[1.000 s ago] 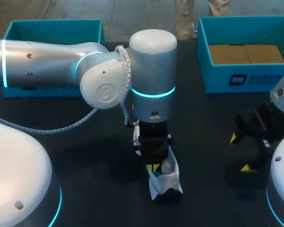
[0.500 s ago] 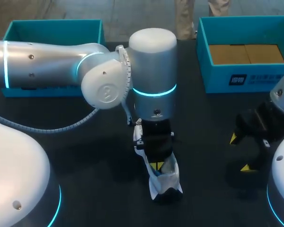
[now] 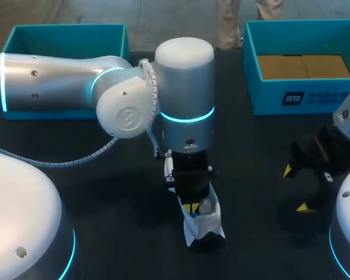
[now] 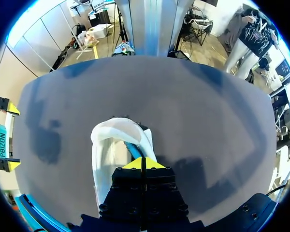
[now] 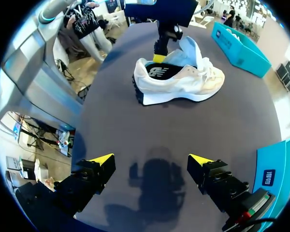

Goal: Take the shoe out of the shoebox, open the shoe tongue, remove and reinsert the insole, then place the shoe into the shoebox

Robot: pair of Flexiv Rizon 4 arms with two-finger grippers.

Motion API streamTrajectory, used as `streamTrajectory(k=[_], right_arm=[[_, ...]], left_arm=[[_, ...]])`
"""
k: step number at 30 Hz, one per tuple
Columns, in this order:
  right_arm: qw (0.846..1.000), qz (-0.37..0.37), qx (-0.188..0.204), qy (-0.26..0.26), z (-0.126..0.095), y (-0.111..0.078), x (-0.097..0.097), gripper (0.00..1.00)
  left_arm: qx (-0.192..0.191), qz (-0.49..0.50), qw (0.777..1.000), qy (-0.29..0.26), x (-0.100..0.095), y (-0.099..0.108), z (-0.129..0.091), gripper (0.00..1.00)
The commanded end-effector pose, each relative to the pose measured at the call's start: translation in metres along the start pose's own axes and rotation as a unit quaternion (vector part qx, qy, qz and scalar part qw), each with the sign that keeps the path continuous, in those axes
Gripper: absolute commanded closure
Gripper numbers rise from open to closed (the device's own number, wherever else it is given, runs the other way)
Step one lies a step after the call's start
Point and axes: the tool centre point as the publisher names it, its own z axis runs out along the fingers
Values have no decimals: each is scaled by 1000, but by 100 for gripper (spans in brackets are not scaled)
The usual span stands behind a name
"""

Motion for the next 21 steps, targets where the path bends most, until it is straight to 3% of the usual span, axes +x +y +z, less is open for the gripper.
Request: streamTrajectory(k=[1, 11, 21], right_arm=[[1000, 0, 2, -1, 0, 0, 1, 0], [1000, 0, 2, -1, 0, 0, 1, 0], [1000, 0, 2, -1, 0, 0, 1, 0]], left_arm=[[5, 0, 1000, 6, -10, 4, 13, 100], [-2, -11, 1000, 25, -8, 7, 31, 100], [5, -7, 1000, -12, -6, 2, 1, 100]])
